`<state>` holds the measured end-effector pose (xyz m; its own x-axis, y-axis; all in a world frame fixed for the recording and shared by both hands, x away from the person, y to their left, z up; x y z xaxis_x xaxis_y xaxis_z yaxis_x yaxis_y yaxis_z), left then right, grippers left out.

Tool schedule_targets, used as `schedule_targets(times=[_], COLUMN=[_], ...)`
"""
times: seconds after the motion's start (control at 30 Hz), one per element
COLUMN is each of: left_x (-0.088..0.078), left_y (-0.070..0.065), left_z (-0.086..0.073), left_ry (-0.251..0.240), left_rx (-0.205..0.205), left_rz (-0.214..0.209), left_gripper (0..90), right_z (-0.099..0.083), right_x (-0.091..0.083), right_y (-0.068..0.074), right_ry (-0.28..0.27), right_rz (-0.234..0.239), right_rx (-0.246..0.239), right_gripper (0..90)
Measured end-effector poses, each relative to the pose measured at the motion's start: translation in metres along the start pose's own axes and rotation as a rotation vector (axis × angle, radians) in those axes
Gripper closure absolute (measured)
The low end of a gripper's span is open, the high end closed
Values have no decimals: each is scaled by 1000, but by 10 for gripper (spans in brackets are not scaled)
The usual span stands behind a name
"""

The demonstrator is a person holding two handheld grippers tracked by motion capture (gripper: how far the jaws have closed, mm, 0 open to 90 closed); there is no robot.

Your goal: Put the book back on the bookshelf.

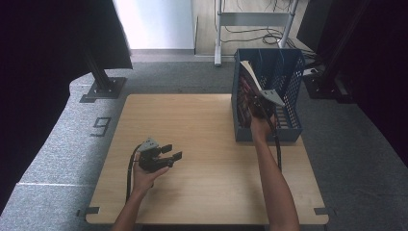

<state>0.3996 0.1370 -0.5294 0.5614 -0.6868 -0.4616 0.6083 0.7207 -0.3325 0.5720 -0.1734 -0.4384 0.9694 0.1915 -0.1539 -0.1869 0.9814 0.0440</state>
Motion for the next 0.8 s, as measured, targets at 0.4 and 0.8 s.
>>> schedule_targets(times=[0.4,0.8], left_x=[-3,-3], left_y=[1,-3], left_z=[2,2], left_ry=[-12,-10], left_rx=[-4,-2], left_rz=[3,-9], left_gripper=[375,375], right_z=[-5,-5], right_x=[1,3], right_y=[2,3], right_ry=[44,78], right_rz=[41,25], right_rx=[-8,-103], right_gripper=[771,812])
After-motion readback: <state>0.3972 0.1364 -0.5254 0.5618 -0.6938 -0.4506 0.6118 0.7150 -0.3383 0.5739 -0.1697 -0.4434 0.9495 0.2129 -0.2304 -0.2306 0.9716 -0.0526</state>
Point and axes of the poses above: each handheld gripper's, and its own axes: x roughly forward along the jaws, z roughly out of its top, y roughly to its left, the point moved 9 cm from there along x, roughly forward along the jaws, and after that the axes turned 6 degrees about -x, right-handed, at the moved point
